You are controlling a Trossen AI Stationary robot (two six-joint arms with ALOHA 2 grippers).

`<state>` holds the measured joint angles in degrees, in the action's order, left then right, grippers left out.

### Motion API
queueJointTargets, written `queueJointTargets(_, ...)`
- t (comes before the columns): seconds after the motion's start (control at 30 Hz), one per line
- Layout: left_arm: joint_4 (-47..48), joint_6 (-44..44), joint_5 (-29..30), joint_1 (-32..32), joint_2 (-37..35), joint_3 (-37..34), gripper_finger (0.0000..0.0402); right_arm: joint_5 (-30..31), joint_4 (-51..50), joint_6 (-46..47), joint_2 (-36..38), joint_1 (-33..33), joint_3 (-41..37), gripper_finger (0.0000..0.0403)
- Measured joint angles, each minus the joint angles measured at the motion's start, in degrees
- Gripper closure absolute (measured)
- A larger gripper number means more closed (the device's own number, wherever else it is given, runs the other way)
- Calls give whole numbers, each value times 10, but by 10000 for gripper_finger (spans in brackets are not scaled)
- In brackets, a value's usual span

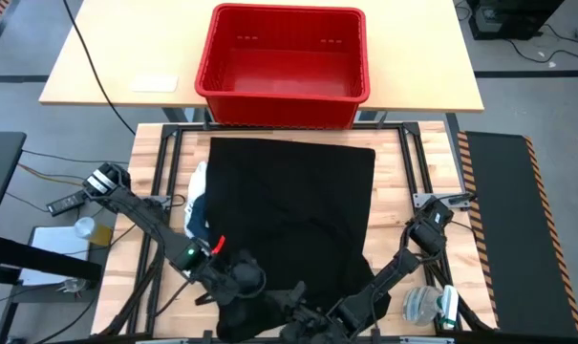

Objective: Fold laundry
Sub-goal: Fold the black shirt

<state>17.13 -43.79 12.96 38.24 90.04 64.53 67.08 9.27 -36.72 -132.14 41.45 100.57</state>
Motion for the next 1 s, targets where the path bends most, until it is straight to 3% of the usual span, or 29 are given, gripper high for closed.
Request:
queueJointTargets(0.07, 11, 14, -26, 9, 0, 0, 388, -38, -47, 49, 16, 5, 0, 269)
queueJointTargets(0.23, 34, 54, -68, 38, 0, 0, 388, -226, -162, 188, 35, -28, 0, 269)
queueJointTargets(0.43, 63, 99, -73, 72, 0, 0, 388, -397, -163, 192, 28, -98, -1, 268)
queueJointTargets(0.57, 78, 72, -71, 79, 0, 0, 388, -493, -150, 175, 28, -127, -1, 257)
queueJointTargets(0.63, 96, 53, -71, 80, 0, 0, 388, -518, -135, 157, 29, -133, -1, 243)
queueJointTargets(0.87, 133, 11, -70, 80, 0, 0, 388, -522, -99, 162, 30, -130, -1, 149)
queueJointTargets(1.0, 132, -4, -70, 80, 0, 0, 388, -520, -91, 206, 28, -130, -1, 99)
